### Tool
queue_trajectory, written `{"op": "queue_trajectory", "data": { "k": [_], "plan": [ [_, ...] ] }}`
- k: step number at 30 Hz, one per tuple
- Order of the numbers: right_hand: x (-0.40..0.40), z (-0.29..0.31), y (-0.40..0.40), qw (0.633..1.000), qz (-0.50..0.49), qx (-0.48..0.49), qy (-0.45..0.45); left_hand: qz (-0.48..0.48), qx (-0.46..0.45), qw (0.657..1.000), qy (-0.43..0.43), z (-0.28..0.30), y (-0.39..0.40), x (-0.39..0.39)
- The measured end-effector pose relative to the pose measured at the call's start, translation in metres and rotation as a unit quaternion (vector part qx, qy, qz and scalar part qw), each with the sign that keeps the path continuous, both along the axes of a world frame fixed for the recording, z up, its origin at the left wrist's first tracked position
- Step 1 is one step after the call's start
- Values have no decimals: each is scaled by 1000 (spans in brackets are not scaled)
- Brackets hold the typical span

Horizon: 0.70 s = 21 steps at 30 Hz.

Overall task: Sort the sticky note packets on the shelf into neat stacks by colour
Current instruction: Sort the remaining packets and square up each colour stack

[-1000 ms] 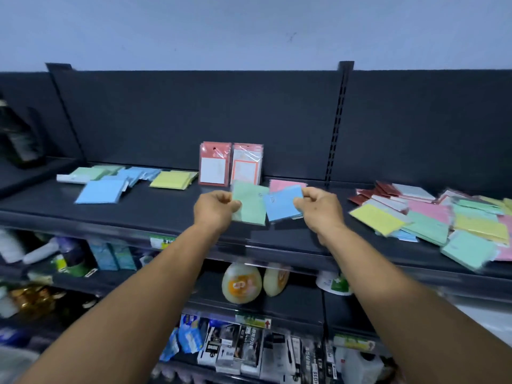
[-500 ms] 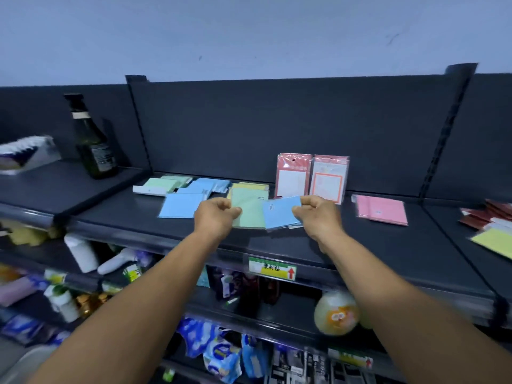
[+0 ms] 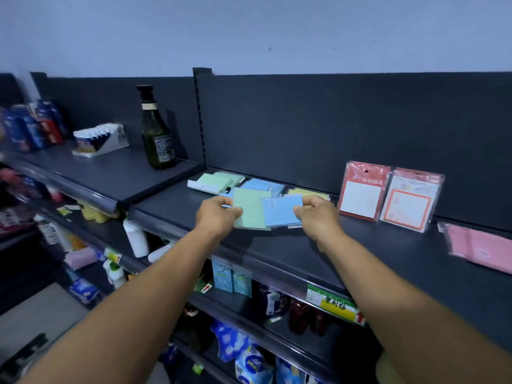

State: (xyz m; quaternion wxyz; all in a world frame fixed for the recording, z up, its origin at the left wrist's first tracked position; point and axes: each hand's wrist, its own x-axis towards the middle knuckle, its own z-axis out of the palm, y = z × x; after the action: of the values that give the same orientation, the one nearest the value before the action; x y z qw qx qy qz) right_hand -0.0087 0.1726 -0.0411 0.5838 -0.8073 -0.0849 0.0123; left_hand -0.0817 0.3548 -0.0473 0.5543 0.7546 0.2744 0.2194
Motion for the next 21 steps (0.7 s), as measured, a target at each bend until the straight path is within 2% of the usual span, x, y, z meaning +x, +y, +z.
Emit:
{"op": "queue_trajectory", "data": {
  "k": [13,21],
  "plan": [
    [18,-2,67,999,48,-19,-1,103,29,994,-3,-1,92,9],
    [10,-11,120,987,34,-151,-45,50,39,998,31,-13,146,21]
  ]
}}
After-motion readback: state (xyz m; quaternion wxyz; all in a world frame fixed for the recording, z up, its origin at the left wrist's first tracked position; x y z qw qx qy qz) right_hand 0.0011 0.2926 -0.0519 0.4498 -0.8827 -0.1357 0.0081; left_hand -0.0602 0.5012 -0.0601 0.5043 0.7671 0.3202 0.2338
